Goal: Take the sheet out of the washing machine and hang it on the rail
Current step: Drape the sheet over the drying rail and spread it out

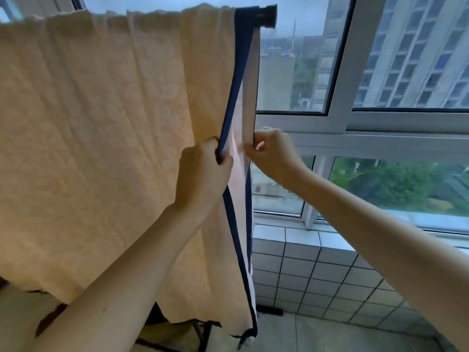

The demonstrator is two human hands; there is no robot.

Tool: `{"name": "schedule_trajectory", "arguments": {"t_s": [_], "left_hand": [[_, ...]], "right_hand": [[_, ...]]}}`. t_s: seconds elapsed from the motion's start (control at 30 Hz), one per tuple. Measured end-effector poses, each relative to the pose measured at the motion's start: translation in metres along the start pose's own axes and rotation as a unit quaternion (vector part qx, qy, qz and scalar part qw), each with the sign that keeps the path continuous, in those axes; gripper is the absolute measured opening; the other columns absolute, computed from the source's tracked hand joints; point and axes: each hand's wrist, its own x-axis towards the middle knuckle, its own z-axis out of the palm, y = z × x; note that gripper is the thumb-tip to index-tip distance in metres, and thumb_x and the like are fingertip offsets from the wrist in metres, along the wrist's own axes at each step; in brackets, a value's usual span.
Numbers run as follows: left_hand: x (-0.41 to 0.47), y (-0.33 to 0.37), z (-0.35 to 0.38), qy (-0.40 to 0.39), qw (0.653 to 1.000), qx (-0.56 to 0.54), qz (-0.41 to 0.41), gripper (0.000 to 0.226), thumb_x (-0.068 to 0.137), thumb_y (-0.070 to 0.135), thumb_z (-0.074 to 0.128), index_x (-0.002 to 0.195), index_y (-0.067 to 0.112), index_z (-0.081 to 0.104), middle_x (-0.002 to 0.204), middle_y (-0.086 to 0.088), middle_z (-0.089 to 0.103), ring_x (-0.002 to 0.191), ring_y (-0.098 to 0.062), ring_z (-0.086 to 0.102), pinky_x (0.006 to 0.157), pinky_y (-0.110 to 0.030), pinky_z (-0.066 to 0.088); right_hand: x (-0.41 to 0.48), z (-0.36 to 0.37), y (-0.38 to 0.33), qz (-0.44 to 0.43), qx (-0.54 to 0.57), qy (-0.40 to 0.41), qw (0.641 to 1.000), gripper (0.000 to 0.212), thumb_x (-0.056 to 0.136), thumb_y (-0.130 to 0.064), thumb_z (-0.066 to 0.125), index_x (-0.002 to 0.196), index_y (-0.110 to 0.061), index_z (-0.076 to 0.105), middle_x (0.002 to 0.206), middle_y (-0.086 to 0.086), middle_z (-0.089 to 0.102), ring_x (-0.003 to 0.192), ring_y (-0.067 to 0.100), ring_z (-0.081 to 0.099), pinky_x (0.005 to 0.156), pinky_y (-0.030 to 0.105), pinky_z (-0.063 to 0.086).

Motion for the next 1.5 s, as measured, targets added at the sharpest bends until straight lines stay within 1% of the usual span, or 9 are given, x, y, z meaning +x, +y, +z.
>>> {"name": "schedule_trajectory", "arguments": {"t_s": [0.23, 0.6, 0.77, 0.9, 1.1, 1.2, 1.3, 1.4, 1.5], "left_hand": [[-0.038, -0.008, 0.001, -0.046, 0.999, -0.006, -0.012, 0.043, 0.097, 0.029, 0.049, 0.057, 0.03, 0.033, 0.05, 0.017, 0.035, 0.039, -0.004, 0.04, 0.046, -0.004, 0.035], [-0.094, -0.038, 0.042, -0.148, 0.986, 0.003, -0.08, 0.044, 0.099, 0.036, 0.044, 0.071, 0.008, 0.063, 0.06, -0.002, 0.061, 0.05, -0.012, 0.056, 0.057, -0.034, 0.053], [-0.098, -0.037, 0.048, -0.152, 0.986, 0.019, -0.068, 0.041, 0.098, 0.042, 0.043, 0.074, 0.014, 0.062, 0.059, 0.003, 0.06, 0.048, -0.008, 0.055, 0.055, -0.028, 0.052], [-0.091, -0.032, 0.039, -0.14, 0.987, -0.044, -0.071, 0.037, 0.089, 0.052, 0.048, 0.091, 0.022, 0.07, 0.08, 0.014, 0.069, 0.062, -0.002, 0.062, 0.062, -0.006, 0.044], [-0.075, -0.051, 0.006, 0.088, 0.987, -0.075, -0.113, 0.036, 0.081, 0.053, 0.055, 0.095, 0.02, 0.064, 0.086, 0.011, 0.063, 0.078, -0.005, 0.058, 0.068, -0.012, 0.042], [-0.059, -0.059, 0.004, 0.034, 0.97, -0.095, -0.219, 0.055, 0.069, 0.063, 0.061, 0.109, 0.026, 0.058, 0.1, 0.017, 0.057, 0.091, -0.007, 0.054, 0.072, -0.015, 0.039], [-0.051, -0.05, 0.01, -0.041, 0.971, -0.099, -0.215, 0.051, 0.073, 0.054, 0.069, 0.115, 0.027, 0.058, 0.104, 0.022, 0.052, 0.093, 0.0, 0.05, 0.079, -0.016, 0.038], [-0.05, -0.045, 0.016, -0.061, 0.978, -0.093, -0.174, 0.015, 0.083, 0.037, 0.069, 0.093, 0.029, 0.062, 0.082, 0.027, 0.053, 0.075, 0.013, 0.05, 0.068, 0.001, 0.034], [-0.05, -0.051, 0.02, -0.038, 0.983, -0.076, -0.16, 0.01, 0.085, 0.03, 0.068, 0.078, 0.022, 0.066, 0.075, 0.013, 0.062, 0.069, 0.007, 0.053, 0.064, 0.003, 0.034]], "right_hand": [[-0.033, 0.024, 0.03, 0.062, -0.007, -0.018, 0.998, 0.021, 0.092, -0.017, 0.058, 0.088, -0.001, 0.072, 0.084, 0.009, 0.072, 0.072, 0.024, 0.067, 0.072, 0.038, 0.057], [-0.04, 0.013, 0.023, 0.063, 0.066, 0.035, 0.995, 0.011, 0.093, -0.018, 0.059, 0.096, -0.013, 0.068, 0.078, -0.008, 0.063, 0.062, 0.008, 0.067, 0.059, 0.017, 0.054], [-0.052, 0.013, 0.019, 0.094, 0.13, 0.038, 0.986, 0.025, 0.091, -0.019, 0.061, 0.115, -0.017, 0.056, 0.081, -0.002, 0.069, 0.074, 0.006, 0.068, 0.073, 0.027, 0.059], [-0.064, 0.016, 0.01, 0.099, 0.217, 0.025, 0.971, 0.037, 0.093, -0.036, 0.054, 0.126, -0.023, 0.044, 0.097, -0.001, 0.07, 0.093, 0.009, 0.066, 0.084, 0.029, 0.052], [-0.065, 0.022, -0.004, 0.094, 0.246, -0.022, 0.964, 0.035, 0.09, -0.036, 0.06, 0.121, -0.024, 0.048, 0.105, -0.01, 0.063, 0.089, 0.003, 0.064, 0.071, 0.021, 0.053], [-0.059, 0.031, -0.003, 0.104, 0.213, -0.057, 0.97, 0.026, 0.091, -0.029, 0.06, 0.113, -0.018, 0.054, 0.1, -0.003, 0.066, 0.086, 0.011, 0.065, 0.073, 0.03, 0.056], [-0.06, 0.038, -0.004, 0.085, 0.174, -0.061, 0.979, 0.011, 0.095, -0.02, 0.053, 0.091, -0.014, 0.061, 0.085, 0.0, 0.065, 0.076, 0.007, 0.062, 0.067, 0.023, 0.053], [-0.064, 0.039, -0.007, 0.075, 0.16, -0.045, 0.983, 0.021, 0.096, -0.017, 0.048, 0.075, -0.016, 0.05, 0.065, -0.003, 0.05, 0.053, 0.001, 0.046, 0.051, 0.013, 0.038], [-0.065, 0.038, -0.001, 0.09, 0.157, -0.033, 0.983, 0.012, 0.097, -0.018, 0.047, 0.09, -0.011, 0.053, 0.079, 0.008, 0.062, 0.066, 0.019, 0.057, 0.058, 0.031, 0.049]]}}
